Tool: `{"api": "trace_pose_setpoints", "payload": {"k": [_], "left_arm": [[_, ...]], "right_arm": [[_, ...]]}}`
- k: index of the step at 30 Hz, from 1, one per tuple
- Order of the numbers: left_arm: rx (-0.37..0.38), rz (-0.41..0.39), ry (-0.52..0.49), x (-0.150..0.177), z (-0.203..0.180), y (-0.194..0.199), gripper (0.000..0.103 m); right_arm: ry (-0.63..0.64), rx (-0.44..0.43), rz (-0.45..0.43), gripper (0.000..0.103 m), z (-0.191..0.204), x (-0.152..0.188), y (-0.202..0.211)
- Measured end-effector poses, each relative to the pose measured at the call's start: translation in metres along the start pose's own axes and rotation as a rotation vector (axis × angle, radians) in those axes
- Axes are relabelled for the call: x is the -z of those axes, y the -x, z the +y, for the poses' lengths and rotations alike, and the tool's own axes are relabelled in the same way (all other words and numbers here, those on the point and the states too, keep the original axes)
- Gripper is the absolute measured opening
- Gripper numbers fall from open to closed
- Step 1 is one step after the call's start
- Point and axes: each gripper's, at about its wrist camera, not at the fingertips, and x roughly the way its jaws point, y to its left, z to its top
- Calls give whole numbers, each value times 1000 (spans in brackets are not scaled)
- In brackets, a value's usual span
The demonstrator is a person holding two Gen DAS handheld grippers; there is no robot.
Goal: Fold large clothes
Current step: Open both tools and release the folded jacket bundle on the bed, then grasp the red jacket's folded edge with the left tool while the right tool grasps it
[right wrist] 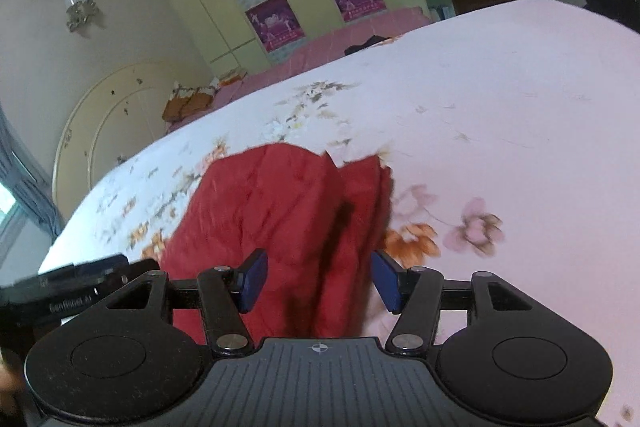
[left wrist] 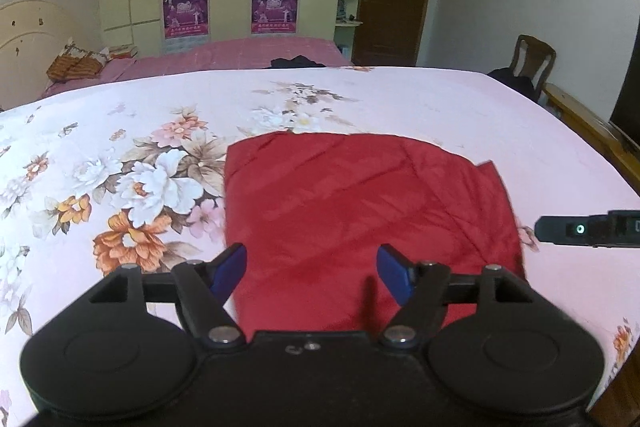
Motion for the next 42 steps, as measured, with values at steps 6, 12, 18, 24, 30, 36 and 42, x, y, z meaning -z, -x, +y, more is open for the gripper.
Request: {"api": "trace_pose_setpoints", "payload": {"k": [6, 12, 18, 24, 30, 36, 42], "left_arm": [[10, 10, 28, -12, 24, -29, 70], [44, 58, 95, -21, 44, -64, 69], [97, 80, 89, -19, 39, -87, 63], [96, 94, 35, -17, 24, -104, 65], [94, 132, -7, -14, 19, -118, 65], [86, 156, 2, -18, 20, -117, 68], [49, 185, 58, -22, 25, -113, 88]], "right_arm": [[-53, 23, 21, 57, 5, -17, -36], [-130, 44, 54, 57, 0, -27, -69], [-113, 63, 14, 14, 5, -24, -75], [-56, 178, -21, 12, -2, -19, -86], [-100, 197, -6, 12, -21, 9, -111], [-234, 126, 19, 14, -41, -4, -96], [-165, 146, -33, 69, -25, -12, -59]]}}
